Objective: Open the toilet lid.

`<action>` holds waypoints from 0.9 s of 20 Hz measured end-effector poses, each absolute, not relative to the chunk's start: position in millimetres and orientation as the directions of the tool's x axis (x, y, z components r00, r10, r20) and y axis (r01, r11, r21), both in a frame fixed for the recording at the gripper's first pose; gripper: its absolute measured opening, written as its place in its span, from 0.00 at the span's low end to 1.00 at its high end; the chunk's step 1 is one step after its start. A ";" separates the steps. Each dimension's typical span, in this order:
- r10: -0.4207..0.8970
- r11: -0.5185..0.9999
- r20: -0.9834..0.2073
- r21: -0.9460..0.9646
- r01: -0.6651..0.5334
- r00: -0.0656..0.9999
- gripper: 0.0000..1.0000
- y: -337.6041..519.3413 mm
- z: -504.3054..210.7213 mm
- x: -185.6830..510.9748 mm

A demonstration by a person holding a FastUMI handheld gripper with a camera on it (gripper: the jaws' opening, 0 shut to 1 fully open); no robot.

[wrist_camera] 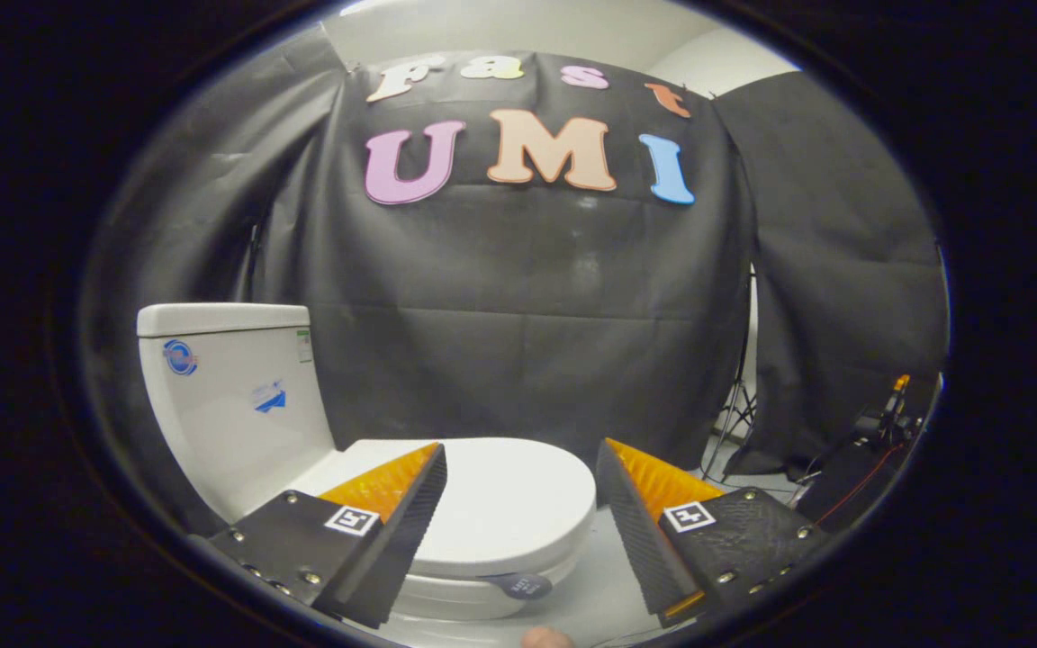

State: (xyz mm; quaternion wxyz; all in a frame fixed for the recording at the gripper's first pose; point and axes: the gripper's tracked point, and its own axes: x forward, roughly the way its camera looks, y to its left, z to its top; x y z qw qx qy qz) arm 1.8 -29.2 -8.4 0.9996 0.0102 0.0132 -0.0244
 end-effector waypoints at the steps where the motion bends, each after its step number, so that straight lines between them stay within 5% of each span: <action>1: -0.049 0.998 -0.045 0.024 0.050 0.998 0.99 -30.9 -14.7 3.8; 13: -0.079 0.932 -0.510 0.267 0.245 0.857 1.00 -70.8 -164.0 10.3; 18: 0.013 0.814 -0.602 0.469 0.341 0.798 0.84 -65.1 -196.1 10.8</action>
